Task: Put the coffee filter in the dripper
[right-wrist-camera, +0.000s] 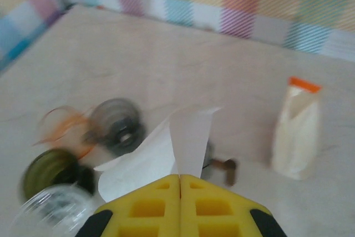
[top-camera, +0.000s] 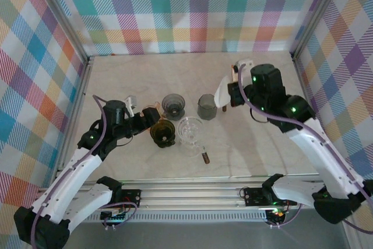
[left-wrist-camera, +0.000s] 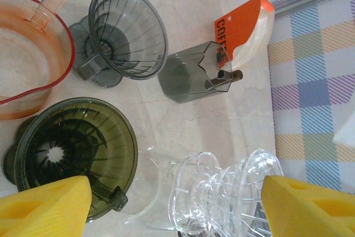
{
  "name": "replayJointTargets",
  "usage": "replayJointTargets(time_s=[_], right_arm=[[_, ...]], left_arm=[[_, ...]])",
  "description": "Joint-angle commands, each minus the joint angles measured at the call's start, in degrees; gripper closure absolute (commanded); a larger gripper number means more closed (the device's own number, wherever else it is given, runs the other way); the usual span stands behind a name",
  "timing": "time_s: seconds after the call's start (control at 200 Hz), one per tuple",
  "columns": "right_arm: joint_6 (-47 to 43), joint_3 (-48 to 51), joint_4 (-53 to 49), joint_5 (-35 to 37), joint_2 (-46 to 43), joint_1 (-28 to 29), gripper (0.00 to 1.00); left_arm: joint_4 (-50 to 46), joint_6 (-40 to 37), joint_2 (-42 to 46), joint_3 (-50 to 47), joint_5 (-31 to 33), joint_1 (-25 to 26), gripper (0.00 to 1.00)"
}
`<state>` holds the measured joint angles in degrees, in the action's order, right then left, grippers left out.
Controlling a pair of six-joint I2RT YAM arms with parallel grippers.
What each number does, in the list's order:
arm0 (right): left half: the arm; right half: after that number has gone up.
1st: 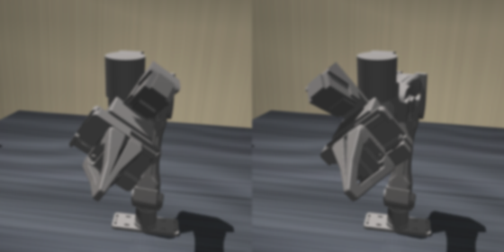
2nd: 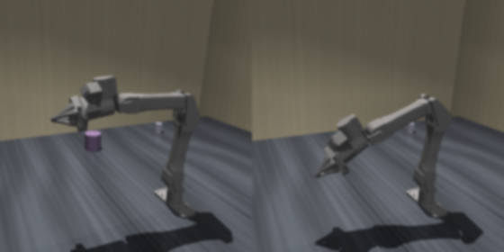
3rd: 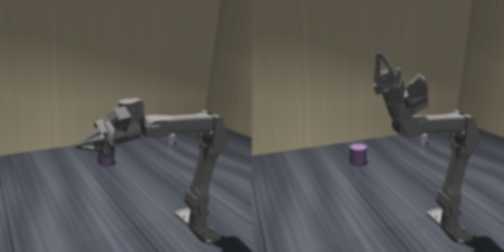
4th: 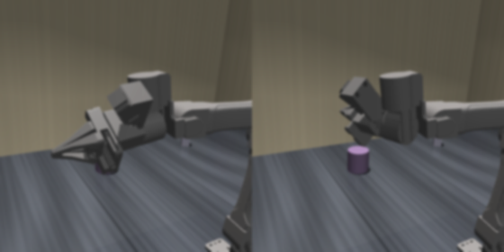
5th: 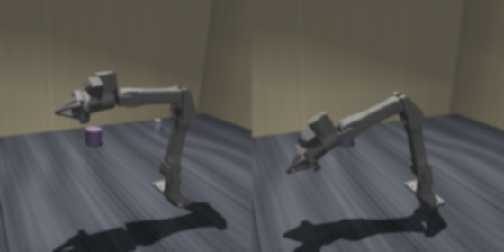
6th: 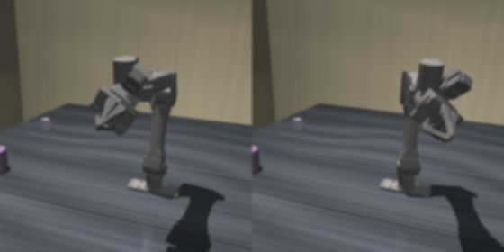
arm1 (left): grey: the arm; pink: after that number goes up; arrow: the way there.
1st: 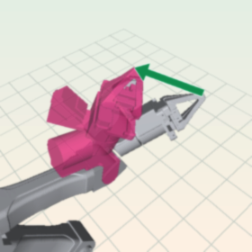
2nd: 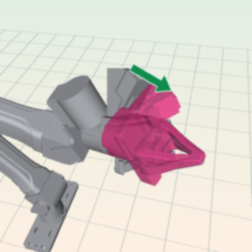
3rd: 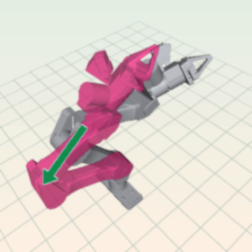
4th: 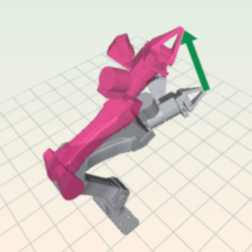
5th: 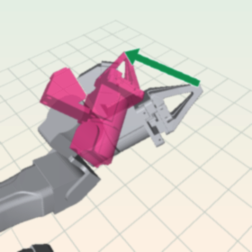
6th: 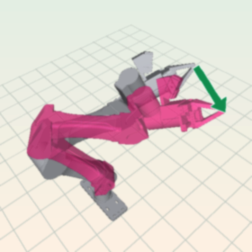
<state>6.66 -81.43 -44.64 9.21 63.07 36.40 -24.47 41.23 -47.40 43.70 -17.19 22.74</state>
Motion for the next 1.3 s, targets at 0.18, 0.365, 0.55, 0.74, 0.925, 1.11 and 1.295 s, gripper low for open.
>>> replayJointTargets(time_s=[0.18,0.365,0.55,0.74,0.925,1.11,1.295], right_arm=[[8.47,-5.21,-17.33,-11.39,0.92,12.83,1.0],[9.78,-4.01,-16.67,-17.55,3.84,13.26,1.0],[9.98,-6.72,-16.94,-19.32,8.89,12.75,1.0],[11.49,-11.95,-21.62,-16.83,15.51,11.69,1.0],[11.98,-15.73,-25.34,-11.46,20.43,11.68,1.0],[12.47,-16.13,-26.2,-7.19,23.57,11.67,1.0],[12.48,-17.45,-26.53,-5.07,26.72,12.26,1.0]], left_arm=[[-4.07,-2.56,4.29,1.04,-1.55,0.46,0.2],[-4.12,-2.74,5.47,0.16,-2.13,0.46,0.2],[-3.49,-2.91,5.24,-0.33,-3.11,0.45,0.19],[-2.72,-3.26,5.01,0.1,-3.83,0.46,0.18],[-0.18,-2.84,3.84,0.07,-6.07,0.46,0.18],[4.13,-1.53,1.41,-0.28,-9.16,1.2,0.18],[6.89,-3.24,-0.51,1.75,-6.97,7.05,0.08]])
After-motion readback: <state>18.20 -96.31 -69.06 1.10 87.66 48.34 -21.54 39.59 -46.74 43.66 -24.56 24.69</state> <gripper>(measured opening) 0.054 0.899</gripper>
